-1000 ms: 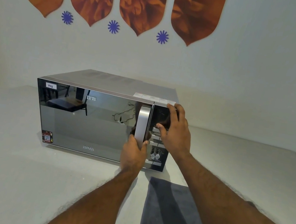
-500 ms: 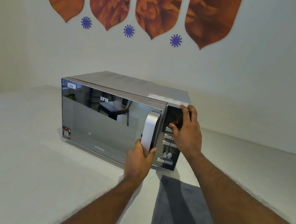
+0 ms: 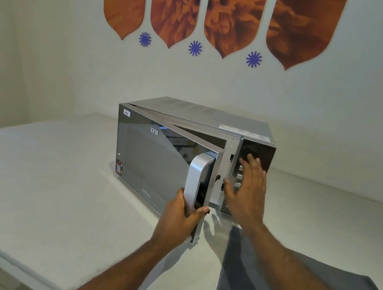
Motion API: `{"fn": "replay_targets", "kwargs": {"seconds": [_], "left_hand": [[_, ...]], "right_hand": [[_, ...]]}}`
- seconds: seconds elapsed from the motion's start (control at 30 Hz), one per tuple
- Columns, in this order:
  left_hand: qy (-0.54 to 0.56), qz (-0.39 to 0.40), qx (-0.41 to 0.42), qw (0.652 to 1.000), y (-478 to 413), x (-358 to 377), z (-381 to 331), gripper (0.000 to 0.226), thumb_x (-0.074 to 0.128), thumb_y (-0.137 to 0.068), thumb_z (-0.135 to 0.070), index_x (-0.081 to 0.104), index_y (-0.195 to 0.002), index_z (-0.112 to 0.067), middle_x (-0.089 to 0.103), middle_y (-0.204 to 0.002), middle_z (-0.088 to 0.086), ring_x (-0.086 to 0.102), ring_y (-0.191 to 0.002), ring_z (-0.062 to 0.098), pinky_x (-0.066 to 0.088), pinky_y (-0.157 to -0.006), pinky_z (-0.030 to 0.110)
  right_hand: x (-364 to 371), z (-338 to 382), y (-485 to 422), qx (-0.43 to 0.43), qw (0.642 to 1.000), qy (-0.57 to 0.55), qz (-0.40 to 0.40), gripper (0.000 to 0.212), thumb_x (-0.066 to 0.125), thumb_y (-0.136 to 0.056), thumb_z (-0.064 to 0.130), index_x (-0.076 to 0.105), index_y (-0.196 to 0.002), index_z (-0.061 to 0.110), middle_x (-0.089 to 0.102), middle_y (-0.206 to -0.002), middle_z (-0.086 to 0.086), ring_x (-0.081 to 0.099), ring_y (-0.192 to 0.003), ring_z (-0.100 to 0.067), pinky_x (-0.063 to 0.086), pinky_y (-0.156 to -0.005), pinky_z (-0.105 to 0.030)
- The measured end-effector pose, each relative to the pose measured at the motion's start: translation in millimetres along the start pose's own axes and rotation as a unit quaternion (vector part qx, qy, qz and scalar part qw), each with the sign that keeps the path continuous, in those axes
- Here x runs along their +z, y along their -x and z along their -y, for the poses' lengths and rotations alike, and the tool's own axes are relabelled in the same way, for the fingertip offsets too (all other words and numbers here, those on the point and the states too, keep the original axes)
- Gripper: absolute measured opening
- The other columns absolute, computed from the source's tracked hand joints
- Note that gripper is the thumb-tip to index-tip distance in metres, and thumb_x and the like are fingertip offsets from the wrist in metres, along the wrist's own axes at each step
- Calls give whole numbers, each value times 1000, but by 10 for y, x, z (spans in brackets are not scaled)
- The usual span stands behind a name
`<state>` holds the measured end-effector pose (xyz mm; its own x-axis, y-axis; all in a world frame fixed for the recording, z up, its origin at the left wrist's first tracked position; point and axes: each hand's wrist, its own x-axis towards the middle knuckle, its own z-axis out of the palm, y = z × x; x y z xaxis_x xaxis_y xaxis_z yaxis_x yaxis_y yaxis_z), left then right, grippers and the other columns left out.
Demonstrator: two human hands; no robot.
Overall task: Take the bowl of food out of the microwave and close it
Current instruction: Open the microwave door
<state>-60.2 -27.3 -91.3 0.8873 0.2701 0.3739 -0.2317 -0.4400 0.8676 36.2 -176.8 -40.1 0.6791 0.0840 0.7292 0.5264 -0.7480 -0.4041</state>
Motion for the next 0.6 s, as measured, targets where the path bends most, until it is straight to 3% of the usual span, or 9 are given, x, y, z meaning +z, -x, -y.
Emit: {"fn": "replay_targets", "kwargs": {"seconds": [0.1,0.23,0.33,0.43,0.53,0.6], "left_hand": [[17,-7,18,1000,118,-137,4,46,61,-71,-65,43,-98,-32,60,-80,-10,68,-70,9,55,-64,12],[30,-36,57,997,296,-324,46,47,61,-72,-70,40,-100,-38,57,-75,-7,64,-68,3,53,-59,15],[56,-66,71,994,447,-464,92,49,62,-73,-70,40,-108,-44,60,-76,-10,68,-76,7,53,-64,14],[84,-94,84,989,598,-597,133,40,67,-78,-56,41,-108,-54,64,-83,-13,69,-79,10,54,-67,13],[64,-143,99,983,739,-728,160,35,64,-84,-52,45,-113,-48,63,-90,-18,66,-83,10,53,-68,14],[48,-179,108,977,813,-831,173,33,56,-86,-59,48,-114,-45,62,-98,-20,64,-91,11,52,-74,15]], "right_hand": [[47,215,260,16,990,-136,36,50,72,-89,29,54,-134,18,56,-142,-7,49,-132,-24,39,-112,-46],[54,485,593,14,971,-232,56,28,67,-93,17,62,-120,13,67,-117,-3,60,-109,-13,55,-96,-39],[46,654,862,15,966,-256,12,17,69,-92,11,66,-108,13,67,-103,2,63,-99,-13,57,-87,-34],[29,853,1113,-2,959,-282,-33,11,68,-91,9,66,-100,14,64,-97,4,61,-96,-10,54,-83,-26],[22,1094,1359,-70,949,-306,-34,14,63,-92,19,66,-105,16,61,-104,7,57,-105,-3,45,-89,-10],[31,1263,1509,-104,943,-317,0,24,58,-94,26,64,-116,17,60,-116,7,55,-115,-2,44,-98,-13]]}}
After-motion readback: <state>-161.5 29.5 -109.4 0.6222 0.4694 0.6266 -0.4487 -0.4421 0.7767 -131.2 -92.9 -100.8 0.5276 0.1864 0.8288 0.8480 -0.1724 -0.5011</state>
